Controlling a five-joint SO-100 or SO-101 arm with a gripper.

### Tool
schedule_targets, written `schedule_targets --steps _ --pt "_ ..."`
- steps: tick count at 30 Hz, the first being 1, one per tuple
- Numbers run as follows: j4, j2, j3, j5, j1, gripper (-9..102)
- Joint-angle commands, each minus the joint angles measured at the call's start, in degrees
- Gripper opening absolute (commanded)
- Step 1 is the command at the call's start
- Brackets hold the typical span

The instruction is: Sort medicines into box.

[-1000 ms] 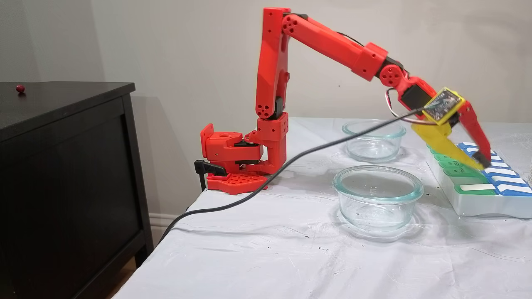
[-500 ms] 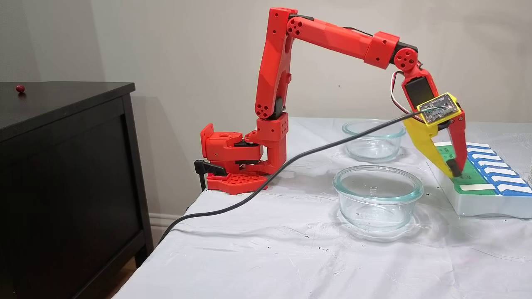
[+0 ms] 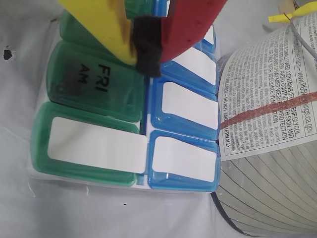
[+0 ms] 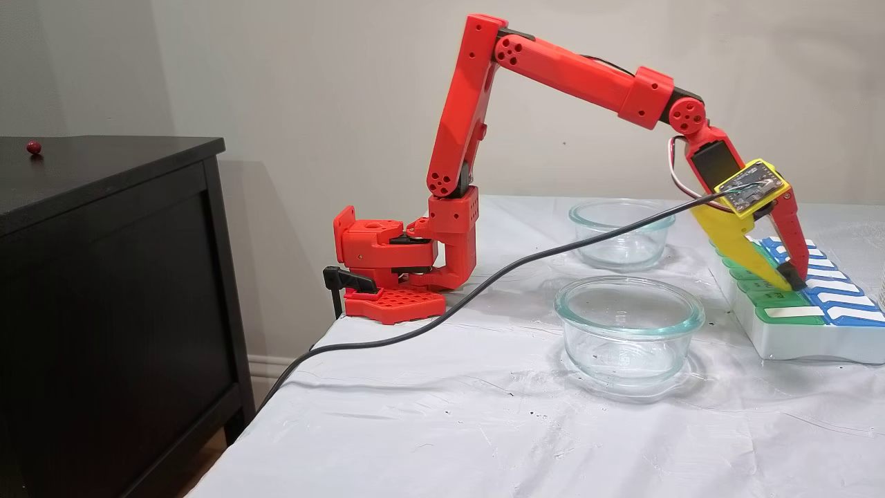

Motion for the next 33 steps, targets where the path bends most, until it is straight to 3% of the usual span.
schedule_targets --steps 1,16,33 --pt "2.0 -0.9 -1.4 -0.7 0.3 0" --pt "13.8 16.2 4.9 -6.1 3.1 0" --pt "1.1 41.3 14.2 -0.8 2.0 0"
